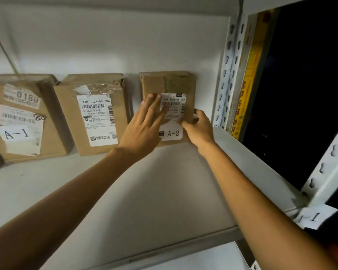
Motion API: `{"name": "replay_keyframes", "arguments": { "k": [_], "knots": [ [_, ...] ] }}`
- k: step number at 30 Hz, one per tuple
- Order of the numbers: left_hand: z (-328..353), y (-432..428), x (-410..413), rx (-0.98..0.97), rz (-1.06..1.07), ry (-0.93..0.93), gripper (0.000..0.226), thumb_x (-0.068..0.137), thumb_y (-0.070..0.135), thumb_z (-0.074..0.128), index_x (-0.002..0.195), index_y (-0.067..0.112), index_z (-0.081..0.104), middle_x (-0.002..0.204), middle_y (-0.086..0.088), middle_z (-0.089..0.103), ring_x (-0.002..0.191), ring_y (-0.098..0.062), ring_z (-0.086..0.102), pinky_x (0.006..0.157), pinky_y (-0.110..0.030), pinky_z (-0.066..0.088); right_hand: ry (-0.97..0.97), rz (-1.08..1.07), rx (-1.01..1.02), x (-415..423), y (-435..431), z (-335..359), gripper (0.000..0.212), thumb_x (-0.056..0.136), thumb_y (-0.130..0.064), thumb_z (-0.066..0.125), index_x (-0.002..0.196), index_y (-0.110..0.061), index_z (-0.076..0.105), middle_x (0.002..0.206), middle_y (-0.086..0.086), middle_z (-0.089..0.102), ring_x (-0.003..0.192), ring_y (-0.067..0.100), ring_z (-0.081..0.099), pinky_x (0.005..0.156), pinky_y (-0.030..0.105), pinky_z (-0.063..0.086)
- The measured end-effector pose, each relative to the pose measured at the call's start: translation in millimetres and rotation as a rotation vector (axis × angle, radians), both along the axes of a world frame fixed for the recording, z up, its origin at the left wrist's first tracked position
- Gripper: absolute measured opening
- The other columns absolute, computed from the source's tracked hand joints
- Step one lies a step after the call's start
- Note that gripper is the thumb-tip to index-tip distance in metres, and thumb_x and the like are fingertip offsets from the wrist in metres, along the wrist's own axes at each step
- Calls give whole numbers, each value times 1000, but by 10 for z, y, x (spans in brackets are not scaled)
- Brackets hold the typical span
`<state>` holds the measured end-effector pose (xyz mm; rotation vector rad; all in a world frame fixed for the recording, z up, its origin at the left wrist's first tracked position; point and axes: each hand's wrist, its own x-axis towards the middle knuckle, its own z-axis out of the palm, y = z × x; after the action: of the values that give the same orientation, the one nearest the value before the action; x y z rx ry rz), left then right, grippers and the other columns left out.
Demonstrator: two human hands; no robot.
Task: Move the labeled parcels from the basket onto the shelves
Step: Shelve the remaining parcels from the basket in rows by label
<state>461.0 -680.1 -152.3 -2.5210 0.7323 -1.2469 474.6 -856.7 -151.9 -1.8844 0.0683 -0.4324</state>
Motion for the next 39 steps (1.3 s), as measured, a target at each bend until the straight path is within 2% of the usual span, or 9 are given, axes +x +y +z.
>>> {"name": "replay_keyframes", "arguments": {
  "k": [3,6,11,15,18,23,25,28,39],
  "knots": [
    [46,80,-32,17,-21,19,82,71,26,80,141,4,43,152,-23,30,142,-39,19,112,-51,15,29,-5,106,-135,-19,-5,53,88,-22,67,136,-18,47,111,-3,60,107,16,59,93,32,48],
    [69,161,-62,23,-84,93,69,82,25,68,143,9,41,155,-18,26,144,-37,17,118,-49,7,68,38,156,-377,-12,43,48,94,-19,61,138,-16,43,109,-7,52,98,4,53,83,19,40],
    [132,163,-82,56,-352,240,53,83,29,59,133,16,53,137,-9,53,133,-33,39,112,-48,17,34,-130,-102,-895,51,75,38,92,-25,63,128,-17,56,127,-1,54,117,13,50,87,21,36],
    [216,62,-375,-124,-513,632,52,96,34,51,145,25,37,148,-3,41,139,-25,32,113,-37,16,74,-290,-303,-1527,171,110,45,92,-28,63,134,-16,52,133,4,55,121,21,51,88,23,39],
    [307,27,-679,-51,-578,819,57,98,38,47,149,31,24,155,2,29,142,-22,26,113,-36,19,143,-385,-380,-2057,296,142,50,94,-29,60,139,-14,46,133,6,53,121,23,51,88,26,39],
    [343,-133,-1193,-55,-822,1058,57,96,33,54,148,31,29,153,1,33,140,-23,33,113,-45,31,235,-606,-321,-3005,399,132,63,92,-36,61,148,-23,34,145,5,41,125,24,50,85,23,43],
    [311,-249,-1507,-45,-916,1106,56,94,34,56,146,33,32,151,1,36,138,-22,36,111,-46,35,259,-691,-312,-3419,433,129,63,93,-35,60,149,-23,32,149,5,37,132,24,43,91,21,38],
    [224,-369,-2050,-54,-1053,1149,55,94,32,57,144,32,35,150,0,38,137,-20,37,112,-42,35,309,-794,-274,-4002,475,74,68,92,-41,60,151,-27,27,155,4,28,141,24,32,108,31,31],
    [-380,-429,-4130,197,-1194,1298,55,95,30,57,145,31,35,149,-3,38,136,-22,38,107,-38,37,372,-1043,-146,-6253,1022,-682,65,93,-39,59,149,-20,32,152,5,37,136,24,40,104,32,37]
  ]
}}
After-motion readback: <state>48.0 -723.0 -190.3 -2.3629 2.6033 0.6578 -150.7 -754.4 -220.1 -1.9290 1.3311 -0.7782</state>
